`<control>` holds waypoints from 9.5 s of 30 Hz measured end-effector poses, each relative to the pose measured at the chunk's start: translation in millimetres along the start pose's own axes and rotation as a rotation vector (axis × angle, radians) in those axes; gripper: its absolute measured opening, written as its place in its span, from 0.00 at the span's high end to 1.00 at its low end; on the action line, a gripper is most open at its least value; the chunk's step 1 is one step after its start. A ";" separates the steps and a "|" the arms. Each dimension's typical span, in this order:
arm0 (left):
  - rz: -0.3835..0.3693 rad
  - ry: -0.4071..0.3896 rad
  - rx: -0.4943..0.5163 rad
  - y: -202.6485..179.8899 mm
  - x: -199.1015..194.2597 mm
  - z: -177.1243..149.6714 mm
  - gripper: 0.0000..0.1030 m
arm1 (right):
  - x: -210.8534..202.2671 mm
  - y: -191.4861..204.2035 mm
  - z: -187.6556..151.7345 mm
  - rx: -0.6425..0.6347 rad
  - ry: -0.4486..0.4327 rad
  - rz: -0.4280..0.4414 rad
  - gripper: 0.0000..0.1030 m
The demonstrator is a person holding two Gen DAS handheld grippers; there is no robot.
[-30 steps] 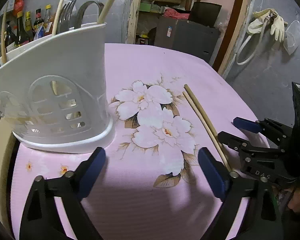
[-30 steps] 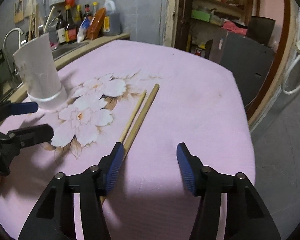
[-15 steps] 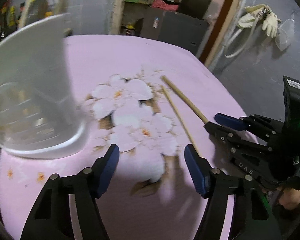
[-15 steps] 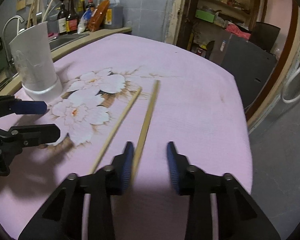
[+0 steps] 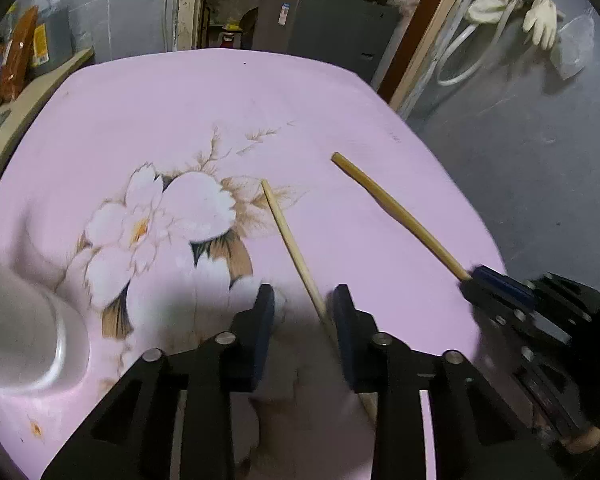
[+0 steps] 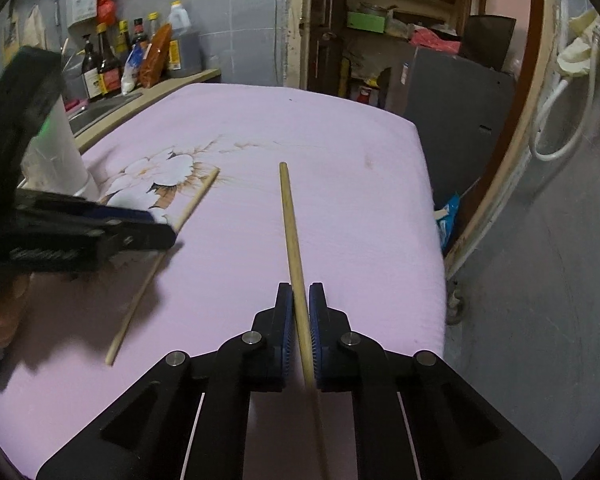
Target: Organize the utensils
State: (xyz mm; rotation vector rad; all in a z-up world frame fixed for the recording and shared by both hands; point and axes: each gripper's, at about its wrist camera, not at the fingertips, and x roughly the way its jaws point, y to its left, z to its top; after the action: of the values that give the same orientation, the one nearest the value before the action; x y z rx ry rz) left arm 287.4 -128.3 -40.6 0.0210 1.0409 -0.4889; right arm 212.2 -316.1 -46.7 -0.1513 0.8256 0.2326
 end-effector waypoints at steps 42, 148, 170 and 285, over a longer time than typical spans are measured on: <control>-0.082 -0.319 -0.006 -5.1 -84.7 -42.4 0.98 | -46.9 14.0 31.6 0.180 -0.295 0.216 0.95; 0.298 -0.773 -0.232 121.9 -211.0 -98.7 0.46 | -91.1 158.9 70.6 0.081 -0.813 0.108 0.49; 0.264 -0.761 -0.182 67.3 -226.3 -168.6 0.03 | -146.6 127.3 -15.0 0.124 -0.658 -0.066 0.00; 0.393 -0.770 -0.118 36.4 -214.9 -244.1 0.03 | -173.9 141.0 -93.7 0.120 -0.644 -0.226 0.00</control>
State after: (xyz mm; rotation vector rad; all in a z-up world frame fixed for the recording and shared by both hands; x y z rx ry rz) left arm 13.6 45.2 4.4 -0.0634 0.2899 -0.0509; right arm -5.2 -226.4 13.5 -0.0487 0.1774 0.0100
